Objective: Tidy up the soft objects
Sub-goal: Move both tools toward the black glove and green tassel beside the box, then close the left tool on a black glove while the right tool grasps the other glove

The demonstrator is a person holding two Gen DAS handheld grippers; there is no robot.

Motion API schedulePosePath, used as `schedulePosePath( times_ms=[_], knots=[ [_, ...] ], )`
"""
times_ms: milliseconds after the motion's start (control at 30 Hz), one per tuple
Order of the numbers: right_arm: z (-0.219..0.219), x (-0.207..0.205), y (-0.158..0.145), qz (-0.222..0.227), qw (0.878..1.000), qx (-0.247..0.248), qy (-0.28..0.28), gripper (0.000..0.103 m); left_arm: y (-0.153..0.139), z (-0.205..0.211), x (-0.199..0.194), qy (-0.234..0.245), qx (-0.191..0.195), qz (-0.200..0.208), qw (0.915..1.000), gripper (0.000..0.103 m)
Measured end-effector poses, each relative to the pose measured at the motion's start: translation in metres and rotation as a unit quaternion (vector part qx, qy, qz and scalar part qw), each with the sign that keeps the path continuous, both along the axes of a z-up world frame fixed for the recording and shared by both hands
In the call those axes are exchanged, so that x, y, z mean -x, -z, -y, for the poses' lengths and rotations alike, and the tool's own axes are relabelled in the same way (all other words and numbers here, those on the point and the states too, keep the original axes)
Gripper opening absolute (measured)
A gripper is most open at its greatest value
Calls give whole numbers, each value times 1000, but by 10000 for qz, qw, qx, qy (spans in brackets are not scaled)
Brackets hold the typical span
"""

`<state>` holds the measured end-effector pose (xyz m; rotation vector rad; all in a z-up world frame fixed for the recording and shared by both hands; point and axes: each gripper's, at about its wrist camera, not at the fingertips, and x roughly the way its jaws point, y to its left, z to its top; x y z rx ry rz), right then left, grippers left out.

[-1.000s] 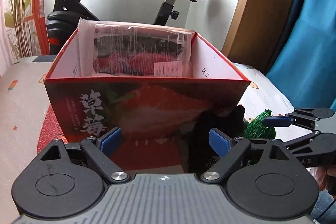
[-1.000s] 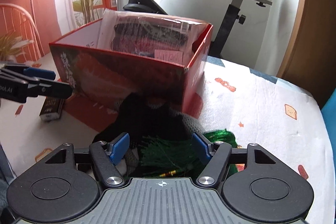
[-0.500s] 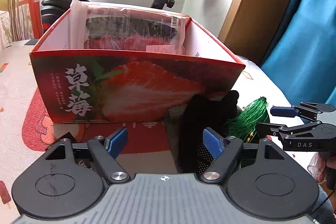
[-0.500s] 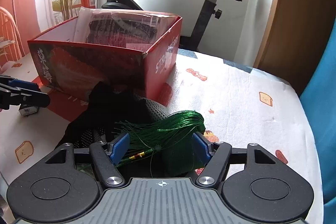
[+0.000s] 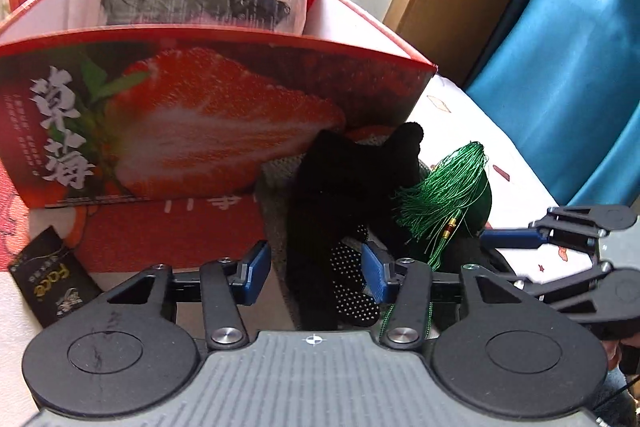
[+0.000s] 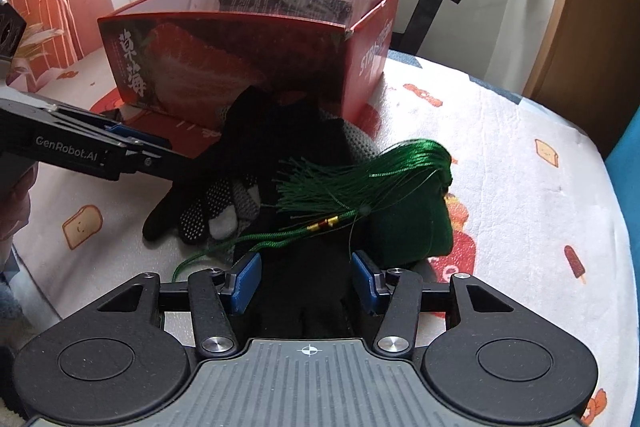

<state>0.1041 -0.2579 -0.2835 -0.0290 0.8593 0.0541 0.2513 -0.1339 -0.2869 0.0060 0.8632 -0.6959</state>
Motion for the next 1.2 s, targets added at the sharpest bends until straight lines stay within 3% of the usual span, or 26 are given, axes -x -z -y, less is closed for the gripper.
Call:
schedulePosePath(
  times_ms=[167,467,567,633,833,900,1200],
  knots=[
    [-5,-11,14,-155,9999,3,57,50,13,11,-15,30,24,-178,9998,53],
    [-12,-33,17,-129,9999,-28,-87,42,22,22,-35,6,96,-295,9995,52],
    [-14,-36,17,-114,9998,34,-134,42,21,22,-33,25,46,-182,9998,16],
    [-16,-38,16,-96,9998,62,-160,41,17,16,-32,11,105,-147,9998,12],
    [-21,-41,11,16,9998,-8,-219,26,-3,-18,-20,-259,-91,227,9994,11],
    [-24,-44,10,55,9996,-38,-260,13,-9,-35,-18,-467,-98,248,9986,11],
    [-45,-70,-1,266,9980,-294,-494,2,-16,-90,-2,-936,-59,183,9954,11]
  ],
)
